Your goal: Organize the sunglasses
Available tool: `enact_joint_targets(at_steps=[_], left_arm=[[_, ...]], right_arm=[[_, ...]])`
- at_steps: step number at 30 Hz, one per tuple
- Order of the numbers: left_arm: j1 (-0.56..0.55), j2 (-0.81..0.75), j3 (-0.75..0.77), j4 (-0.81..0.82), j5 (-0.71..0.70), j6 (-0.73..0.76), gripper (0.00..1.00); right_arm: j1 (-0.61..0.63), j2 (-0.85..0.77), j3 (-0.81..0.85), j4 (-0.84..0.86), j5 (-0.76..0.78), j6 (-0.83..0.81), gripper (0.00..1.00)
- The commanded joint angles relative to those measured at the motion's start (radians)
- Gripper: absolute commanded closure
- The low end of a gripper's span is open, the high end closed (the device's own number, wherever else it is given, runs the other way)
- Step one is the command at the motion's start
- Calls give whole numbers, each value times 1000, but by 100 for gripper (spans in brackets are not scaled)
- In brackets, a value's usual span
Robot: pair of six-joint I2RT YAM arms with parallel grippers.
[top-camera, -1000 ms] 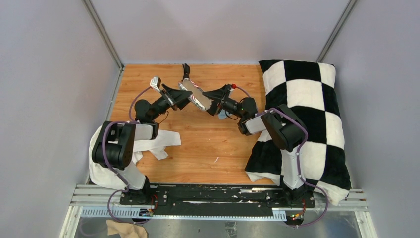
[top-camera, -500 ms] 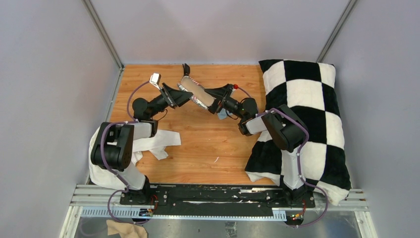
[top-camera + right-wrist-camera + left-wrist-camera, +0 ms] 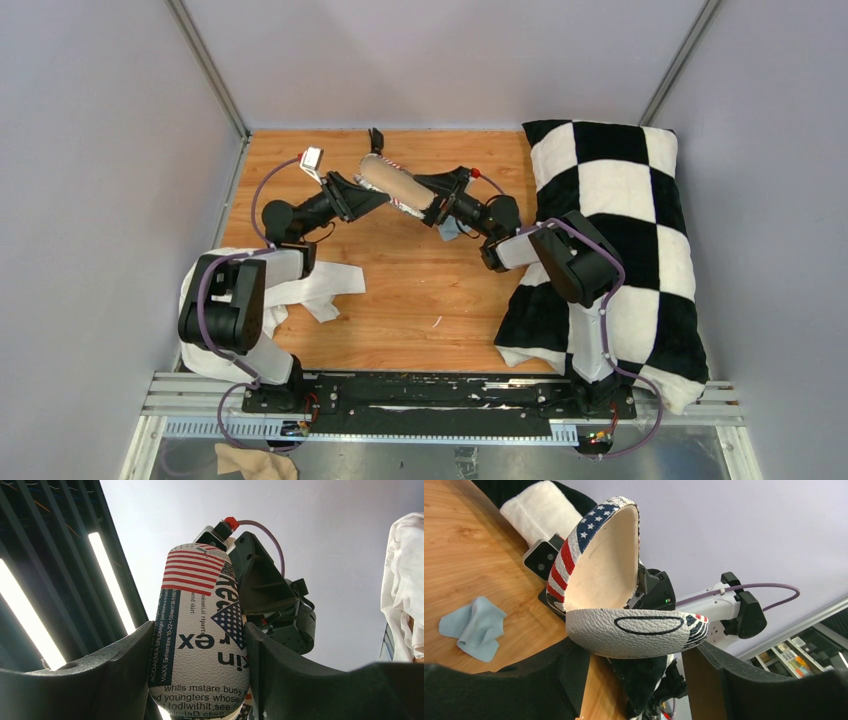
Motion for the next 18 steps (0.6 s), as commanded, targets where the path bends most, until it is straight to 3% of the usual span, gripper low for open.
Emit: enact_joint_targets(at_steps=[1,18], left_arm=[[-38,-71,-5,122,141,-25,100],[-40,-161,-73,123,194,-26,100]], right_arm=[[12,29,35,-1,11,417,100],[6,37,66,-1,-5,425,100]])
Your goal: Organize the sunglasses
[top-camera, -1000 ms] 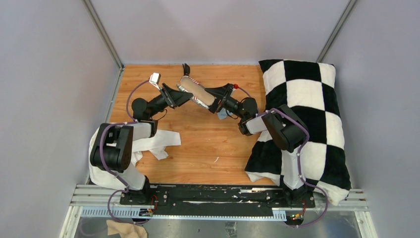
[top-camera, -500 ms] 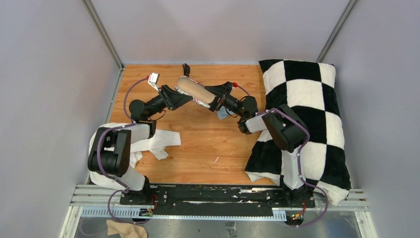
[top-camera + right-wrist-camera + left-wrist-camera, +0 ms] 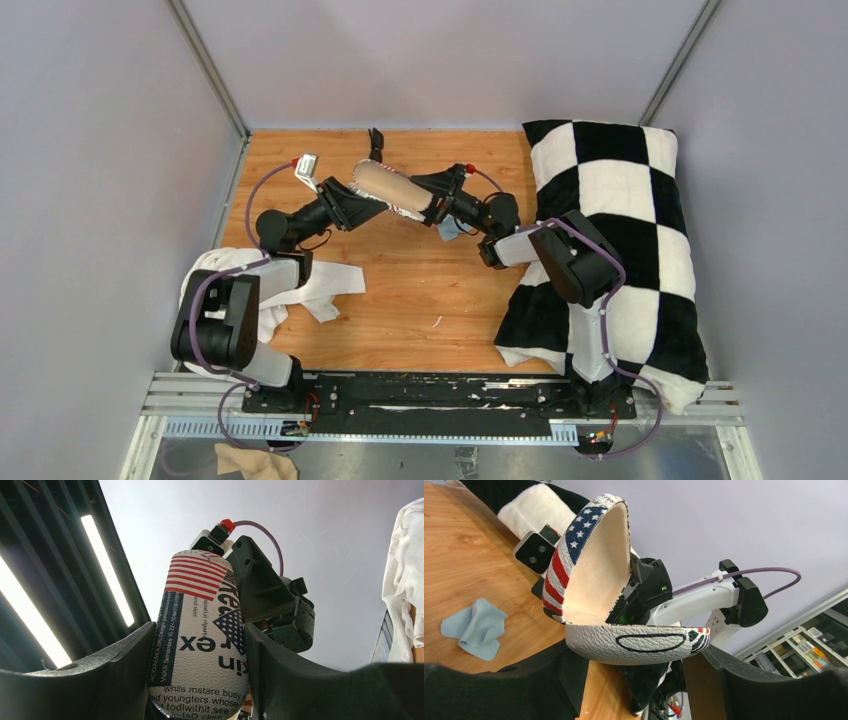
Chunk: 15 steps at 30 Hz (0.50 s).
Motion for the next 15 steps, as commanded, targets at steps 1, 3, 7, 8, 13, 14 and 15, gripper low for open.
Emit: enact_joint_targets(at_steps=[1,3,7,8,13,14,15], left_arm=[[-43,-76,-9,115,191,-75,100],[-46,-79,-8,116,205,-74,100],[-55,-85,0,117,229,-74,100],[-55,-82,-2,117,227,-75,100],[-55,-70,-1,116,206,-79,100],[-55,-71,2,116,205,-80,100],[-55,-71,3,117,205,-81,100]], right_arm=[[4,38,36,-2,50,424,100],[5,39,44,-3,45,420,100],[2,37,56,-3,37,414,100],[1,35,58,-3,35,410,100],[-2,31,73,-2,19,387,100],[-2,30,73,-2,17,383,100],[-2,31,75,-2,14,381,100]])
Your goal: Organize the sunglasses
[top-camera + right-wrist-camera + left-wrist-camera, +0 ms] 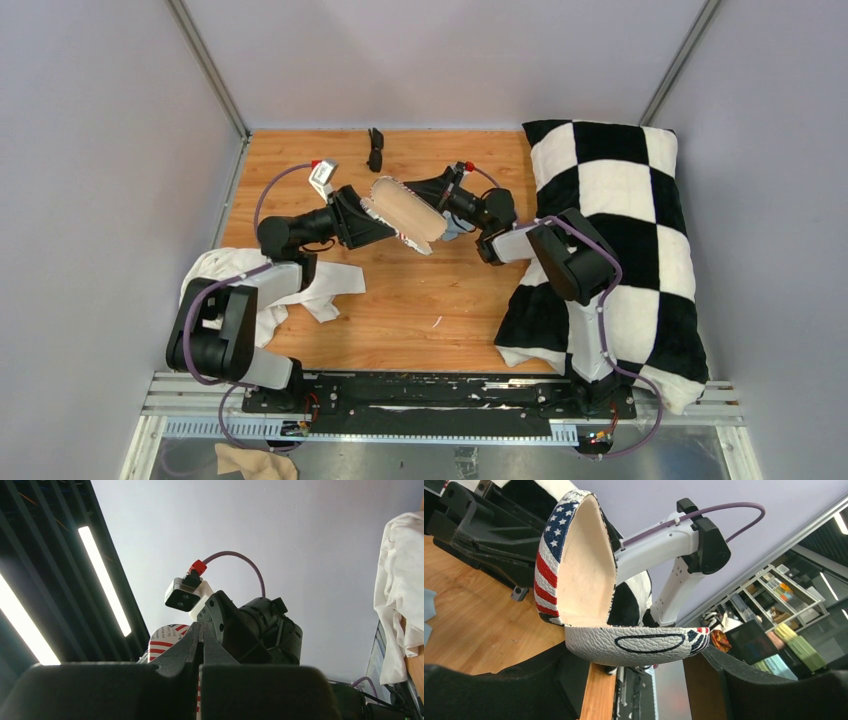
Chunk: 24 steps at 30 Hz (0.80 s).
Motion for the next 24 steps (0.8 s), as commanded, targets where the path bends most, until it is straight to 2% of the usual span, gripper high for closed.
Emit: enact_joint_targets(at_steps=[1,4,8,12,13,14,16,17,20,22,24], left_arm=[[1,-12,14,66,28,-19,100],[1,2,25,64,29,-56,100],[6,17,23,50,19,-107,100],[9,10,20,15,32,-133,100],[10,7,21,-12,38,-127,100],[11,3,20,-25,45,-125,100],[12,-6,21,-72,55,-110,100],[12,-11,18,-96,57,-98,100],[12,-29,2,-167,52,-51,100],[12,-46,-9,-209,51,-29,100],[12,-67,-15,-246,51,-1,100]], right_arm=[[-1,7,34,47,-2,392,100],[-7,8,46,46,-19,357,100],[-62,4,52,45,-101,194,100],[-141,-59,-12,25,-195,7,100],[-161,-82,-23,9,-229,-34,70],[-179,-105,-31,-17,-264,-82,55],[-211,-168,-51,-97,-328,-193,41],[-225,-201,-60,-156,-358,-262,35],[-256,-311,-85,-356,-425,-498,25],[-267,-382,-74,-531,-472,-682,22],[-267,-446,-39,-780,-515,-906,19]])
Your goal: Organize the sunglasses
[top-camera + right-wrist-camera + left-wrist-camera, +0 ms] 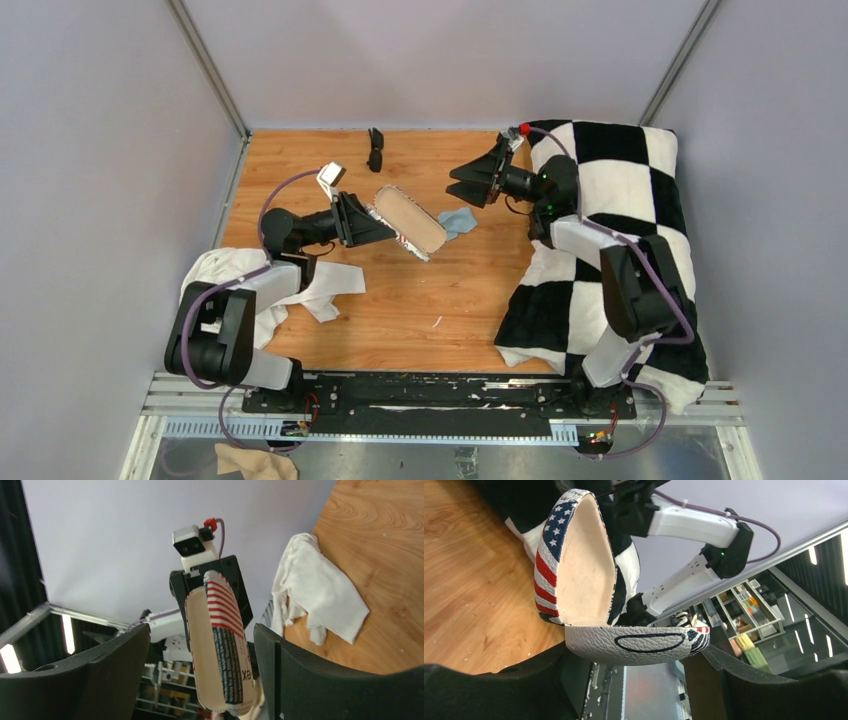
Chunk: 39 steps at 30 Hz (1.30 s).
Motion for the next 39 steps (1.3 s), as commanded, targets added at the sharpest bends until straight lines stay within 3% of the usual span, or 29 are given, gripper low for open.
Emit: enact_joint_targets(at_steps=[1,4,6,13,19,26,30,39], left_arm=[[6,-70,-14,-94,14,78,100],[6,-100,-5,-157,18,118,100],[6,-114,2,-205,22,149,100],[5,-146,10,-315,28,222,100],[4,-159,10,-340,28,238,100],[2,-168,6,-340,29,240,100],[0,-169,4,-341,29,243,100],[-1,-163,4,-343,27,246,100]], right_arm=[[-8,-142,61,-549,-167,-589,17],[3,-202,146,-911,-182,-901,11],[12,-213,184,-1028,-211,-1008,9],[89,-188,195,-974,-327,-1050,8],[158,-156,235,-983,-335,-1087,9],[177,-89,268,-944,-351,-1038,30],[202,-66,272,-913,-375,-1019,34],[212,-42,274,-907,-382,-1003,62]])
